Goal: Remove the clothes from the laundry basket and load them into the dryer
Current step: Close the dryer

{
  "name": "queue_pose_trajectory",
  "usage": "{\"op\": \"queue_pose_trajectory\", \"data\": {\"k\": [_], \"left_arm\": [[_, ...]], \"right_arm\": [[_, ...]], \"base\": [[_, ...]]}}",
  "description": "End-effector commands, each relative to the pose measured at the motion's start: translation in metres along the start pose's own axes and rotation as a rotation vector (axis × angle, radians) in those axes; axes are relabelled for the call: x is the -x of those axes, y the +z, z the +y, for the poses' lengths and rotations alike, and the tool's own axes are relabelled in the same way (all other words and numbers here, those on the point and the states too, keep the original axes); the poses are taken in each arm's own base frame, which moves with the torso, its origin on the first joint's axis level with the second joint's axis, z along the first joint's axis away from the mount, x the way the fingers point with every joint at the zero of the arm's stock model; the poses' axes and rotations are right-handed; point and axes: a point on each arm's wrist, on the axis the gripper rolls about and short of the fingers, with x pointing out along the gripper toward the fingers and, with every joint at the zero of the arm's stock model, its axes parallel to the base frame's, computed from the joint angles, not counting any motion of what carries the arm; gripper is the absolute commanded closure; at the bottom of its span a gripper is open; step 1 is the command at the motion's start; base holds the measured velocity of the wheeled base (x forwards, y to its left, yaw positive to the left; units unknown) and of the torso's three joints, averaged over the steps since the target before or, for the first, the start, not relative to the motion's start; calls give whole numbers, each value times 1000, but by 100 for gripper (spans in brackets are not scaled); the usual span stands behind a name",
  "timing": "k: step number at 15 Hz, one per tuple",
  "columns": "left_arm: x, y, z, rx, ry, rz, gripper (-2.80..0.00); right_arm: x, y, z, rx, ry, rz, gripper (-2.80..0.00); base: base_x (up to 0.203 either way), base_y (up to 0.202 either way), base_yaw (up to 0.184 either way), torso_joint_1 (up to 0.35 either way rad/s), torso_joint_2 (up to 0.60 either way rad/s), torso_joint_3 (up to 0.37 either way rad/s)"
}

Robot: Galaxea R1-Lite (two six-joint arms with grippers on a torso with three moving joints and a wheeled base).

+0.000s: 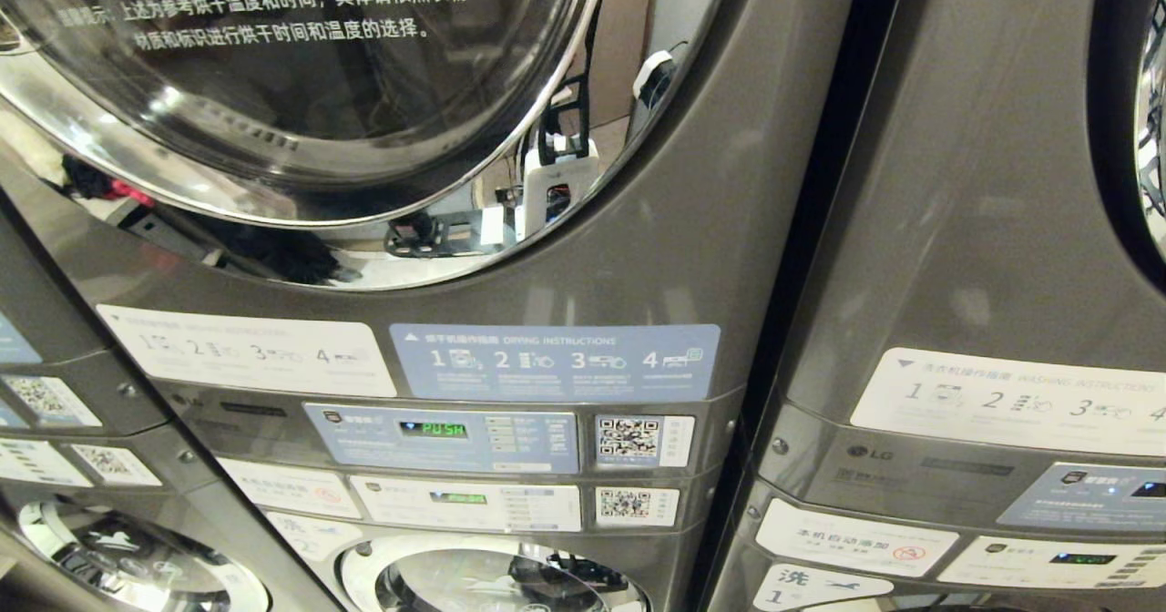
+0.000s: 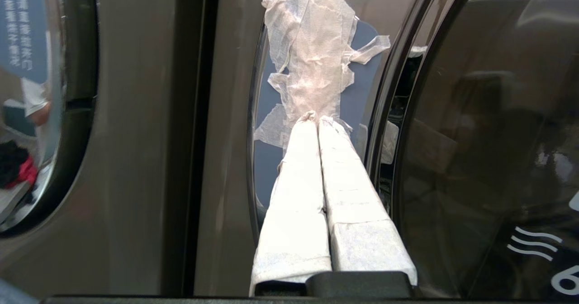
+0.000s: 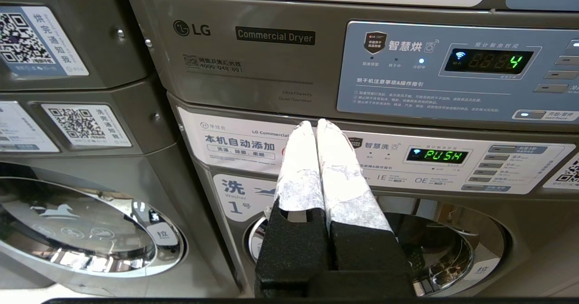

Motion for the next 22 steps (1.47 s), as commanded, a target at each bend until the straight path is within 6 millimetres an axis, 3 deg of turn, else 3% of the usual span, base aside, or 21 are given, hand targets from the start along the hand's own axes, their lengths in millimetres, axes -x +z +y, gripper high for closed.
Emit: {"op": "queue_pose_trajectory", "data": {"k": [1,6,18,20,22], "left_arm": [[-12,-17,2,-8,-18,25,0],[-27,-24,-1,46,-111,12,0],[-37,-46,-11,93,-210,42,0],[-36,-43,-12,82,-210,31,0],[-27,-24,-7,46,-189,-19,0]], "right_arm": [[0,0,0,0,0,0,0],[0,0,0,2,1,1,0],[0,0,0,5,1,0,0],[0,0,0,3,0,0,0],[0,0,0,2,1,-2,0]], "base": [[0,0,0,0,0,0],[0,0,0,0,0,0],[0,0,0,0,0,0],[0,0,0,0,0,0],[0,0,0,0,0,0]]}}
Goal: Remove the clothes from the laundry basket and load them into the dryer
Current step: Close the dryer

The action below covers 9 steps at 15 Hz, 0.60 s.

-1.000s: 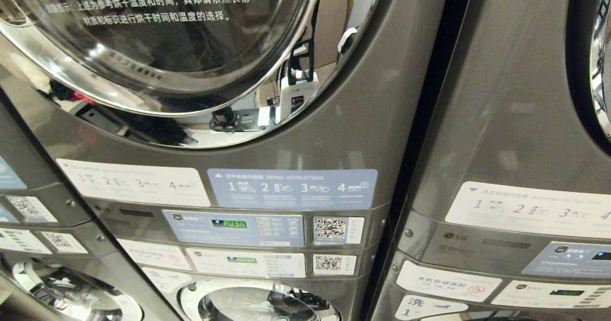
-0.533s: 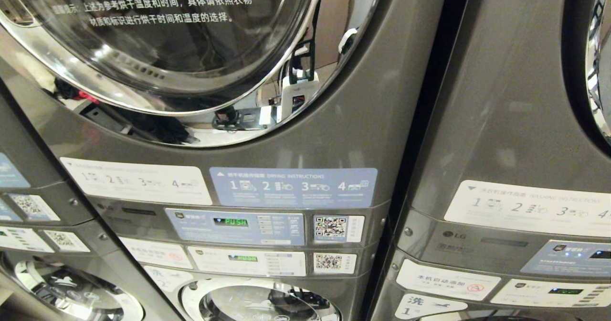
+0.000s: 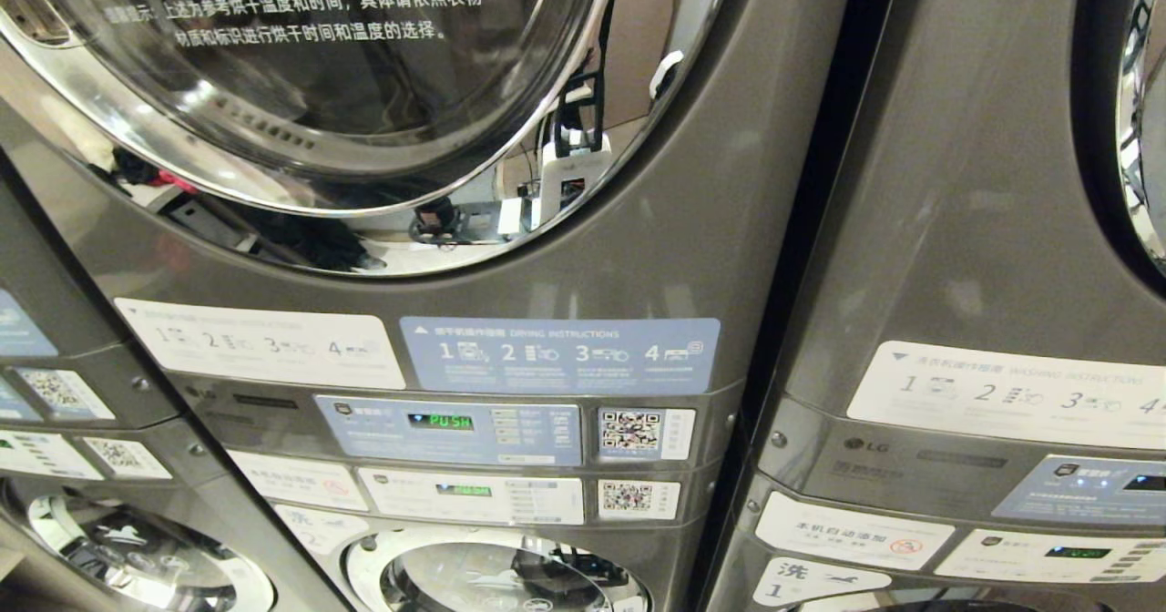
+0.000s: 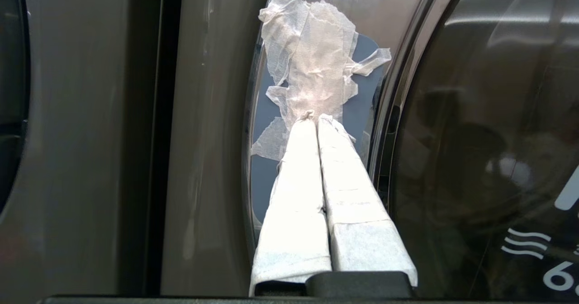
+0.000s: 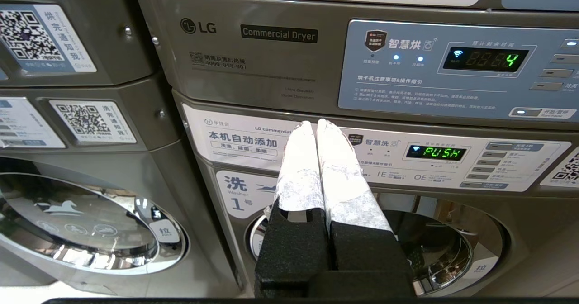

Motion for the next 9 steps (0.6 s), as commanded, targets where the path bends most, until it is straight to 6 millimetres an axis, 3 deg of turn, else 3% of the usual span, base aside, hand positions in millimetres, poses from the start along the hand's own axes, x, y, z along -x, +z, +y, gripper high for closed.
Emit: {"op": "queue_pose_trajectory", "data": {"k": [1,5,7,9], "left_arm": [[13,23,4,-36,31,-58,0],[76,84,15,-178,191,-177,0],[118,114,2,-207,214,-217,0],[164,131,-14,-242,228,-197,0]], "right_arm": [[0,0,0,-1,-1,-1,0],[0,0,0,4,0,-1,0],[0,0,0,4,0,-2,0],[0,0,0,21,8,1,0]], "base": [[0,0,0,0,0,0],[0,0,0,0,0,0],[0,0,0,-15,29,17],[0,0,0,0,0,0]]}}
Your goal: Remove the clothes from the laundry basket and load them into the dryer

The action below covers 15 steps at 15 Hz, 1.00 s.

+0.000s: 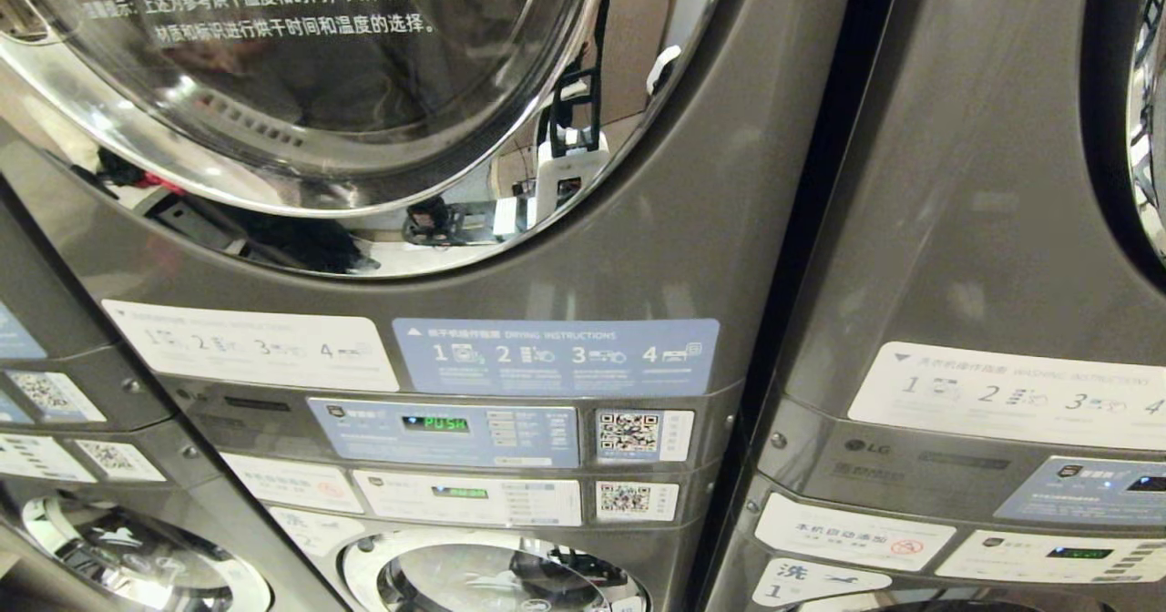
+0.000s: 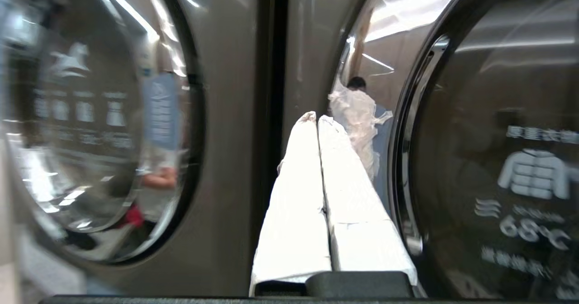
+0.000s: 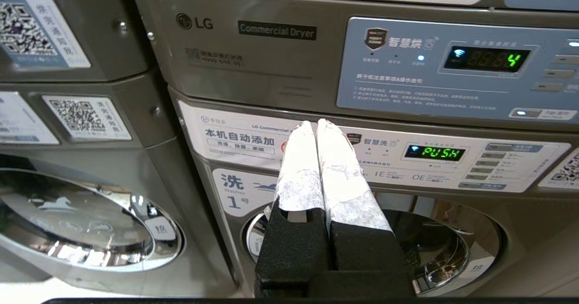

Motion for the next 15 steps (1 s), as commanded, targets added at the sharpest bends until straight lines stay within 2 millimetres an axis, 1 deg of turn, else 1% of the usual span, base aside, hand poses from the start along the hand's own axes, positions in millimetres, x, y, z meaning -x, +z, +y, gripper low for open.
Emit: {"op": "queue_pose_trajectory", "data": {"k": [1,3,4,5,8,9,10,12,13,15], "left_arm": [[60,40,-1,-36,11,-70,0],[104,46,-2,-72,14,-6,0],[126,41,-3,-85,11,55,0],[143,30,-3,-101,2,126,0],[176,-5,-3,-118,-18,238,0],[186,-19,-3,-118,-21,272,0],[196,-39,-2,-116,-31,321,0],[211,-84,-2,-98,-65,446,0],[218,-105,-1,-79,-101,504,0],[233,-139,-1,-26,-227,608,0]], "right_arm": [[0,0,0,6,2,-5,0],[0,0,0,-12,-4,-2,0],[0,0,0,-17,-5,-4,0],[0,0,0,-17,-5,-3,0],[0,0,0,-17,-5,-3,0],[0,0,0,-17,-5,-4,0],[0,0,0,-17,-4,-4,0],[0,0,0,-18,-5,-3,0],[0,0,0,-18,-5,-3,0],[0,0,0,-18,-5,-3,0]], "base": [[0,0,0,0,0,0],[0,0,0,0,0,0],[0,0,0,0,0,0],[0,0,0,0,0,0],[0,0,0,0,0,0],[0,0,0,0,0,0],[0,0,0,0,0,0],[0,0,0,0,0,0],[0,0,0,0,0,0],[0,0,0,0,0,0]]}}
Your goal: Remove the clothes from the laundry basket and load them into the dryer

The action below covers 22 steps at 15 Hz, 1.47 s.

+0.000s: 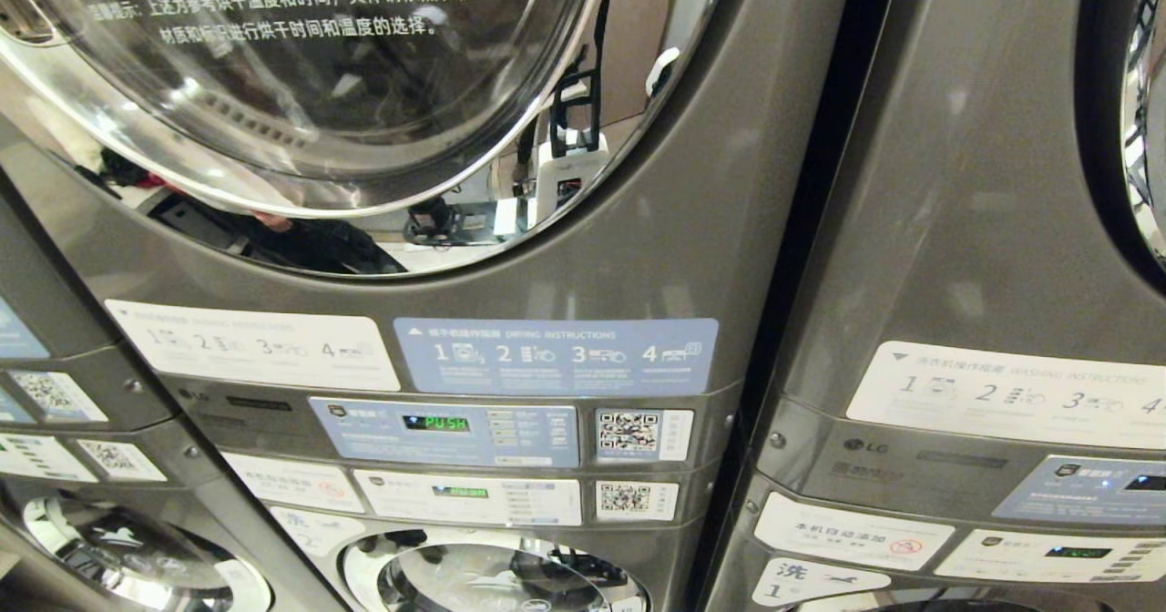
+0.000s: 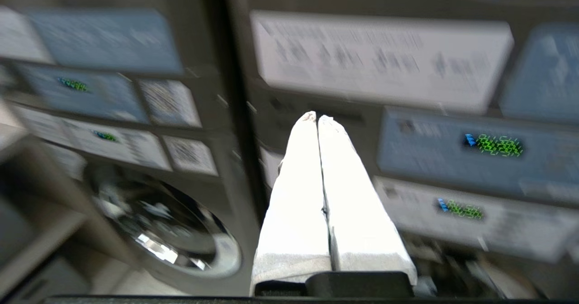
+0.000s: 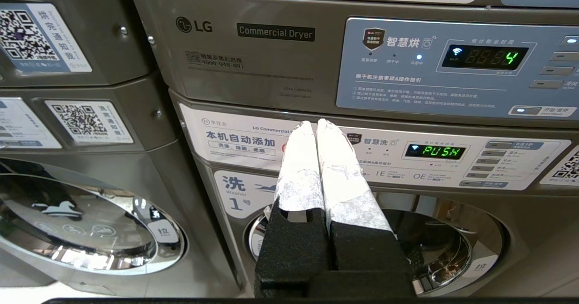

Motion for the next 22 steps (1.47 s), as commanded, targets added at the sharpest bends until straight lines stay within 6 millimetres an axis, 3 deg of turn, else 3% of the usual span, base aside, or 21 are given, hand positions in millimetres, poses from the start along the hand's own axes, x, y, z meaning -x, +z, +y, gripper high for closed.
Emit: {"op": "queue_pose_trajectory", "data": {"k": [1,4,8,14,18,22], "left_arm": [[-1,-35,-3,11,-91,86,0],[-2,-66,-6,44,-153,174,0],[-2,-71,-6,63,-266,240,0],[24,-77,0,72,-301,-29,0],[23,-84,0,-29,-266,42,0],[24,-84,1,53,-245,66,0]], "right_arm": [[0,0,0,-1,0,-1,0],[0,0,0,0,0,-1,0],[0,0,0,0,0,-1,0],[0,0,0,0,0,-1,0],[0,0,0,0,0,-1,0],[0,0,0,0,0,-1,0]], "base": [[0,0,0,0,0,0],[0,0,0,0,0,0],[0,0,0,0,0,0],[0,0,0,0,0,0],[0,0,0,0,0,0],[0,0,0,0,0,0]]}}
